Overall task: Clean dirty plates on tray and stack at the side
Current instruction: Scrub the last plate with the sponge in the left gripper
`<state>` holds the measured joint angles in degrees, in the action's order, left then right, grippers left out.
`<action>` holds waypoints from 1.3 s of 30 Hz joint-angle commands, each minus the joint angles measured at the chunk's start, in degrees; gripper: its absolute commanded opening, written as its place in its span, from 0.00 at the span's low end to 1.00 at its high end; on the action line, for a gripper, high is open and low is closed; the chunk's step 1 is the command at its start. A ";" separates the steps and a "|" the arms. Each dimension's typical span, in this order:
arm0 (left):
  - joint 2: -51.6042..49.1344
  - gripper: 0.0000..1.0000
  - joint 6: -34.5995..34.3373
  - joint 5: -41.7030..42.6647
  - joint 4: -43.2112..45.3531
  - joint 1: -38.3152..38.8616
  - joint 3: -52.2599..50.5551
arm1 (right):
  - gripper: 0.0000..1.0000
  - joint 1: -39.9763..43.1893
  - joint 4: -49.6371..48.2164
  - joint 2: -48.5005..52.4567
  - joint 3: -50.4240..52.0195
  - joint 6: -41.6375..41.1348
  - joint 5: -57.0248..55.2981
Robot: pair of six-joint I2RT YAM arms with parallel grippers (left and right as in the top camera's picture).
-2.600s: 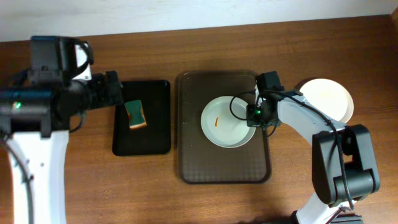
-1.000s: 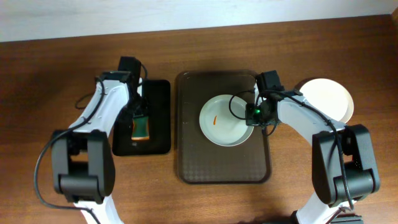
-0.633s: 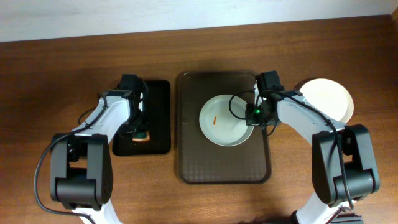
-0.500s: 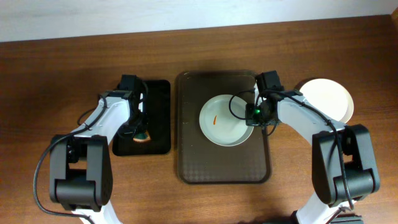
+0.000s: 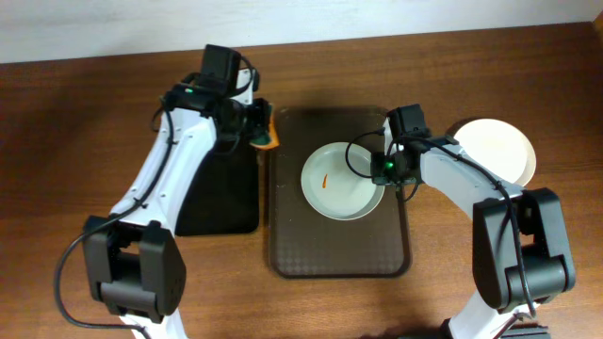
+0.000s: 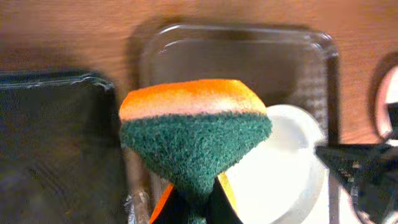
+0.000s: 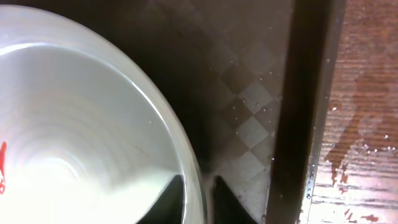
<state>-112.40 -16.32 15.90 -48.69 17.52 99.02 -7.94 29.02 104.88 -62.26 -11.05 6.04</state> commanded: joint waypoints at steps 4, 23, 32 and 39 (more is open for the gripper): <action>-5.84 0.00 -3.69 -4.66 3.74 10.64 0.87 | 0.04 0.09 1.79 4.24 -0.04 -4.48 -0.04; -21.46 0.00 -6.51 -22.16 -2.16 16.72 5.25 | 0.04 0.09 2.40 4.13 -0.07 -4.46 -0.04; -21.42 0.00 -9.94 -44.85 -15.13 19.50 13.18 | 0.04 0.09 4.17 4.13 -0.07 -5.46 -0.28; -21.40 0.00 -10.86 -33.33 -37.42 8.13 38.36 | 0.04 0.09 4.63 4.13 -0.07 -5.75 -0.26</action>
<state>-134.21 -26.41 -23.88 -78.83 30.57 126.28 -8.23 32.51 106.69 -63.51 -16.51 9.80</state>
